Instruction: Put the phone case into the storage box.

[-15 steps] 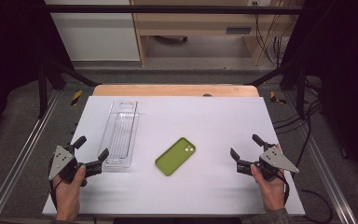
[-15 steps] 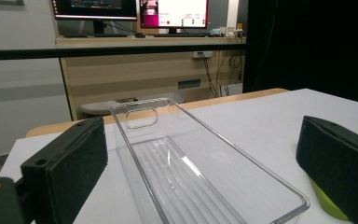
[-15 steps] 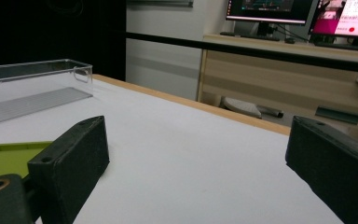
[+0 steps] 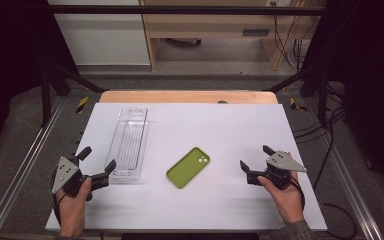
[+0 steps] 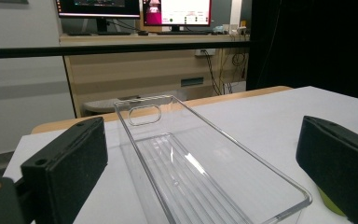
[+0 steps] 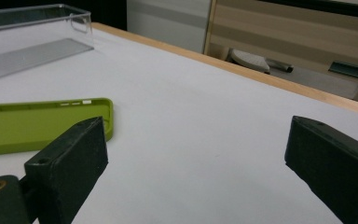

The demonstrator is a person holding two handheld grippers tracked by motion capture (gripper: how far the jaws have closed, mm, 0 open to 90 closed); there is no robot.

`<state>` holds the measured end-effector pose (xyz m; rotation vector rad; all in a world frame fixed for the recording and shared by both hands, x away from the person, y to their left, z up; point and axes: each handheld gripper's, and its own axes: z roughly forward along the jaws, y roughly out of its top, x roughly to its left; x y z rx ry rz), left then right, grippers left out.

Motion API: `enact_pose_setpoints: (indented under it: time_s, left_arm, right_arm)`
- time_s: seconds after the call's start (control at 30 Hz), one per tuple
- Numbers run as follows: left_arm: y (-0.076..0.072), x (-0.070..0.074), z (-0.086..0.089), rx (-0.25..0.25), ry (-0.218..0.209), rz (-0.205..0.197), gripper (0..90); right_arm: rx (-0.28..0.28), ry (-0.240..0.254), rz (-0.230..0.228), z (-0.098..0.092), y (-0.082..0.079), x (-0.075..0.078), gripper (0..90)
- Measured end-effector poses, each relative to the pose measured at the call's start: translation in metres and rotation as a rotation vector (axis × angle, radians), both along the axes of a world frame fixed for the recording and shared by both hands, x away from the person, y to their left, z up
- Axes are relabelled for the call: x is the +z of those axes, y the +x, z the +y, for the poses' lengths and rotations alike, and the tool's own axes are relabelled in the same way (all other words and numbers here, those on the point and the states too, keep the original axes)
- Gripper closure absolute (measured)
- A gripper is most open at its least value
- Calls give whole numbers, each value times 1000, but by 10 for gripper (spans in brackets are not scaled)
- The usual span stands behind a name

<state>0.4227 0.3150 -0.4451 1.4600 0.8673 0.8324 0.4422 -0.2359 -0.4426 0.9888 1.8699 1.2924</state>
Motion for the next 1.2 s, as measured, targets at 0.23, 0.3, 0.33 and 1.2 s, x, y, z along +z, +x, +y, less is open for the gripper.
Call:
enact_pose_setpoints:
  time_s: [0.23, 0.3, 0.33, 1.2]
  left_arm:
    - [0, 0, 2, 7, -4, -1, 17]
    - [-1, 0, 3, 11, -7, -2, 17]
    - [-1, 0, 3, 11, -7, -2, 17]
    - [-1, 0, 1, 5, 3, -4, 17]
  right_arm:
    - [28, -55, 50, 15, 10, 12, 54]
    - [38, -74, 53, 21, 14, 20, 54]
    - [39, -81, 55, 23, 16, 22, 54]
    - [92, -262, 236, 74, 55, 59, 94]
